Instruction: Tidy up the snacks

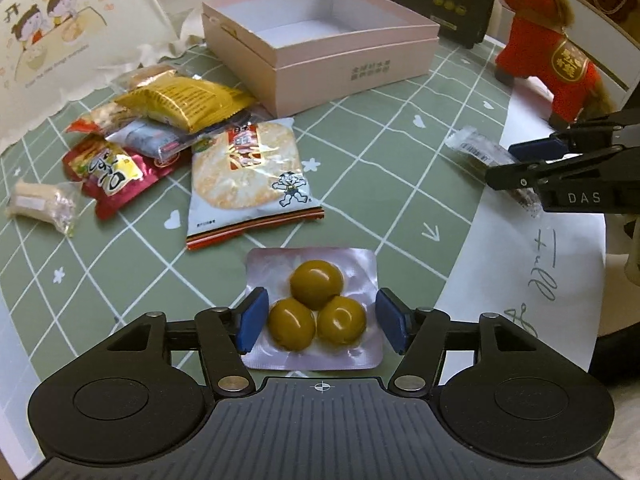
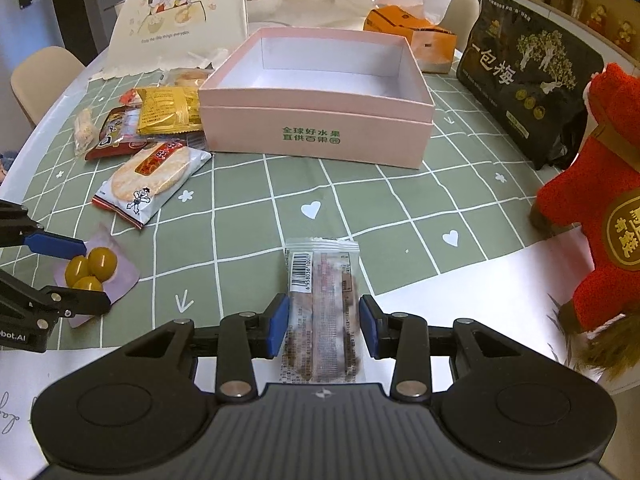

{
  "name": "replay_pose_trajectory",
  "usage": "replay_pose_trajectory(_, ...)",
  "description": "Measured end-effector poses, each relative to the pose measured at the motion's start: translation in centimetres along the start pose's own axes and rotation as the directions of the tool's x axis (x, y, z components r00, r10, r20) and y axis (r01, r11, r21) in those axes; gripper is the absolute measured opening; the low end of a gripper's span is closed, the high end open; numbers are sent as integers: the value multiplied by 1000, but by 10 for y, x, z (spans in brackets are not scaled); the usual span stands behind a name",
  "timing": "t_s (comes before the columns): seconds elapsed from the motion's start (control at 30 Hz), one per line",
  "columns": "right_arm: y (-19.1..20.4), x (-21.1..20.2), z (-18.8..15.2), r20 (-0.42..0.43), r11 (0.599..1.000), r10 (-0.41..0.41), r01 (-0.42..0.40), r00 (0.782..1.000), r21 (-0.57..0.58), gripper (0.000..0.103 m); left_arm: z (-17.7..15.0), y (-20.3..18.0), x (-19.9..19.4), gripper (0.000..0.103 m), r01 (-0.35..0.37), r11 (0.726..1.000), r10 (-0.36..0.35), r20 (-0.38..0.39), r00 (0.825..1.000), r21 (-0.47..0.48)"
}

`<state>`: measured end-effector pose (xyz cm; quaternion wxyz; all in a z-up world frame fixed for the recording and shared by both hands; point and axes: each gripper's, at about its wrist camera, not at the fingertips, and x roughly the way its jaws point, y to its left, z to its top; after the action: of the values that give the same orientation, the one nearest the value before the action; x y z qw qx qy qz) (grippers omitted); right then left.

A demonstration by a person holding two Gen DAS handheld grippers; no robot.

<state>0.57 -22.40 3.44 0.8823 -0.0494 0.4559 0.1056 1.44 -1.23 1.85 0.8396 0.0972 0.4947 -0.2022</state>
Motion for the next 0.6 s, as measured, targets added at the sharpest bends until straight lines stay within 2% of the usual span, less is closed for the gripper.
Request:
replay_pose_trajectory(0.1, -1, -3, 2, 14, 1000, -5, 5, 1000, -1, 37, -4, -2, -1, 65, -9, 1000, 9, 15, 1000, 7)
replay_pose_trajectory(0.17, -3, -6, 5, 24, 1000, -8, 7, 1000, 0, 37, -5, -3, -3, 57, -31, 999, 31, 29, 999, 10)
replay_pose_trajectory(0.3, -6, -13, 10, 48, 1000, -15, 15, 999, 2, 37, -6, 1, -6, 56, -8, 1000, 8, 47, 999, -11)
replay_pose_trajectory(0.6, -12, -17, 11, 57, 1000, -26, 25, 998, 13, 37, -1, -3, -26, 56, -17, 1000, 16, 101, 995, 18)
